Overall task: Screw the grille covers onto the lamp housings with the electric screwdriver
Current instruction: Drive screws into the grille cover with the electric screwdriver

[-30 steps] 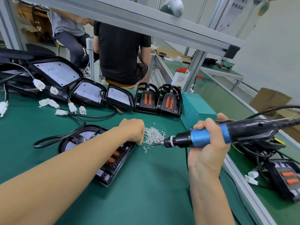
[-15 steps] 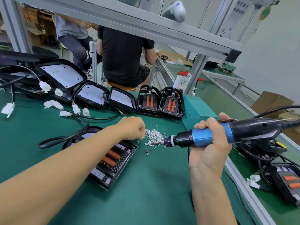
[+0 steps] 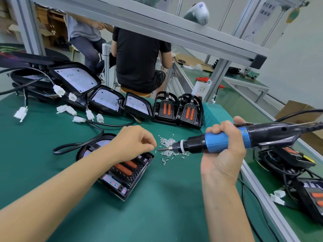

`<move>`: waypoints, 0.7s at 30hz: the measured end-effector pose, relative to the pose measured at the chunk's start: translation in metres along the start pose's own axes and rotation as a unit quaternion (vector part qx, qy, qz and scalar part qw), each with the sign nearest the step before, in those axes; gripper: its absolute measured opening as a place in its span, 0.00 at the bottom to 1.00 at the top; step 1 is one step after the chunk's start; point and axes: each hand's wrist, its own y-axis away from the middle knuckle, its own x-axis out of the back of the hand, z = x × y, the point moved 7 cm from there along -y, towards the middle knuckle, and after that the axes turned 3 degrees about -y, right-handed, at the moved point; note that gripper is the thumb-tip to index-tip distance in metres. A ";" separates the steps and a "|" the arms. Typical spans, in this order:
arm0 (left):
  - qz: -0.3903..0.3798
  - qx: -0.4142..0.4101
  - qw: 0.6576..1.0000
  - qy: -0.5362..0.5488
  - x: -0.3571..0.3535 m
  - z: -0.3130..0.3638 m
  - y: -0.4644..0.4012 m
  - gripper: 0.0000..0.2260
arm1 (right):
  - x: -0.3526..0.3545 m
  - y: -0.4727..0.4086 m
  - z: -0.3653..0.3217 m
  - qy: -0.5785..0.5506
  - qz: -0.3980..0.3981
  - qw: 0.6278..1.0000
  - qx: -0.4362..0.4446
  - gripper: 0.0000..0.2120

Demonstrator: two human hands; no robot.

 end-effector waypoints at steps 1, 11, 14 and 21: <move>0.015 0.001 1.000 -0.004 0.004 -0.003 0.004 0.04 | -0.001 0.000 0.001 0.007 -0.001 1.000 0.003 0.13; -0.040 0.009 0.991 -0.129 -0.018 0.011 -0.029 0.04 | 0.020 -0.005 0.013 0.140 0.034 0.988 0.048 0.12; -0.068 0.007 0.984 -0.165 -0.038 0.021 -0.042 0.03 | 0.030 -0.007 0.018 0.146 0.046 0.987 0.044 0.11; -0.143 0.029 0.962 -0.232 -0.079 0.028 -0.063 0.07 | 0.049 -0.016 0.015 0.141 0.076 0.986 0.052 0.12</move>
